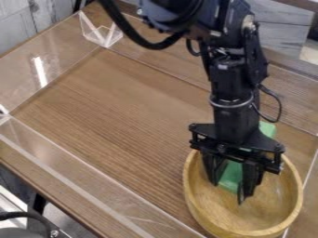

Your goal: Put the green block in the brown bowl

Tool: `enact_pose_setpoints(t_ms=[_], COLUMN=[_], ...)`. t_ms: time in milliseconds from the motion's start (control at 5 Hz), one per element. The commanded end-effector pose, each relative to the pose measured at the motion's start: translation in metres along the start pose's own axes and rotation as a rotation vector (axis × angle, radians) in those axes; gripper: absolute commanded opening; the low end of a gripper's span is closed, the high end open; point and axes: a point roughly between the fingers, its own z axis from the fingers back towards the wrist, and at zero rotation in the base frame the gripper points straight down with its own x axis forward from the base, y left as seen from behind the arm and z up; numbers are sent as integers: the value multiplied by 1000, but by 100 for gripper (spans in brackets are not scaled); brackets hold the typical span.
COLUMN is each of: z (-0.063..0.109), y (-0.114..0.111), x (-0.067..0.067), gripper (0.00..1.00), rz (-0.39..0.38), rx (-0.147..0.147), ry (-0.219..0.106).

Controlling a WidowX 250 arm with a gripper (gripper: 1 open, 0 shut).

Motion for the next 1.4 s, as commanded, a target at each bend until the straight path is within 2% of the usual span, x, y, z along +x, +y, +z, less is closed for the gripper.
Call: enact_pose_setpoints(t_ms=[0,1200], z=[12,14], y=[-5,-3], x=[11,11], gripper=[0,0], rz=[-7,1], rx=[-19,-46], ry=[-43,-4])
